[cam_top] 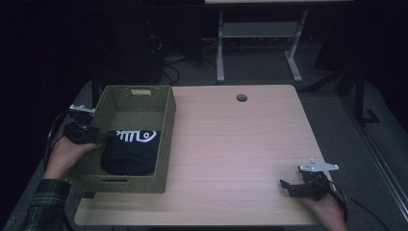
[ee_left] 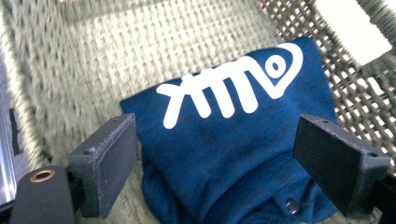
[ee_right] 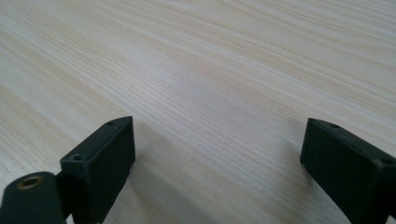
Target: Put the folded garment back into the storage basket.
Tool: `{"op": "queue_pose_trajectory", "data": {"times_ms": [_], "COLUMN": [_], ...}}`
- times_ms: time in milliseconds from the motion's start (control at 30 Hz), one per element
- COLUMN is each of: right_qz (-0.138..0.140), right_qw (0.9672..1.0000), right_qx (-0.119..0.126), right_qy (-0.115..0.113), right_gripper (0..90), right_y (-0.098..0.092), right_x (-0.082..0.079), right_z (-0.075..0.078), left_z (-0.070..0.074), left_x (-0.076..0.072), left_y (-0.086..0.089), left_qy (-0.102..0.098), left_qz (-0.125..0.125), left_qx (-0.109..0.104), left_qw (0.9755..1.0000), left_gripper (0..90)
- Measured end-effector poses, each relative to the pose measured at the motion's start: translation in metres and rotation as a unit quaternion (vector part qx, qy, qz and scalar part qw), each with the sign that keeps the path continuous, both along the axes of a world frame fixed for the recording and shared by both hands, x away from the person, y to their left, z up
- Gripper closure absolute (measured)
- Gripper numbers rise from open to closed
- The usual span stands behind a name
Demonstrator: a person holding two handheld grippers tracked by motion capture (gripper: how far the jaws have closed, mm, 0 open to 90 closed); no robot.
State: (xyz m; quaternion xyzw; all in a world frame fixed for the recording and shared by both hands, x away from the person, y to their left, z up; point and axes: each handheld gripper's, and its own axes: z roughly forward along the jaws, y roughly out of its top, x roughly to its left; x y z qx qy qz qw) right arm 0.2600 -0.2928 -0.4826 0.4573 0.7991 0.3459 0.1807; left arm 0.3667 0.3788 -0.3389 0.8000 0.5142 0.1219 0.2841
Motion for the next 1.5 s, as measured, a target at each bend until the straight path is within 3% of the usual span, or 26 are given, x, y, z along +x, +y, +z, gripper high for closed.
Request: {"op": "queue_pose_trajectory", "data": {"times_ms": [367, 700, 800, 1267, 1500], "right_qz": [0.001, 0.001, 0.001, 0.001, 0.001], "right_qw": [1.0000, 1.0000, 1.0000, 1.0000, 1.0000], "right_qx": [0.000, 0.000, 0.000, 0.000, -0.001], "right_qy": [0.000, 0.000, 0.000, 0.000, 0.000], "right_gripper": [9.5, 9.5, 9.4, 9.4, 9.4], "right_y": [0.000, 0.000, 0.000, 0.000, 0.000], "right_x": [0.000, 0.000, 0.000, 0.000, 0.000], "right_z": [0.000, 0.000, 0.000, 0.000, 0.000], "left_z": [0.010, 0.017, 0.021, 0.023, 0.016], "left_x": [-0.001, -0.001, -0.003, -0.009, -0.013], "left_y": [-0.032, -0.073, -0.092, -0.151, -0.182], "left_qy": [-0.020, -0.040, -0.048, -0.062, -0.064], "left_qz": [-0.029, -0.053, -0.067, -0.105, -0.127], "left_qx": [-0.002, -0.011, -0.017, -0.036, -0.044], "left_qw": [0.9994, 0.9977, 0.9964, 0.9919, 0.9889], "left_gripper": [13.6, 13.6, 13.6, 13.6, 13.6]}}
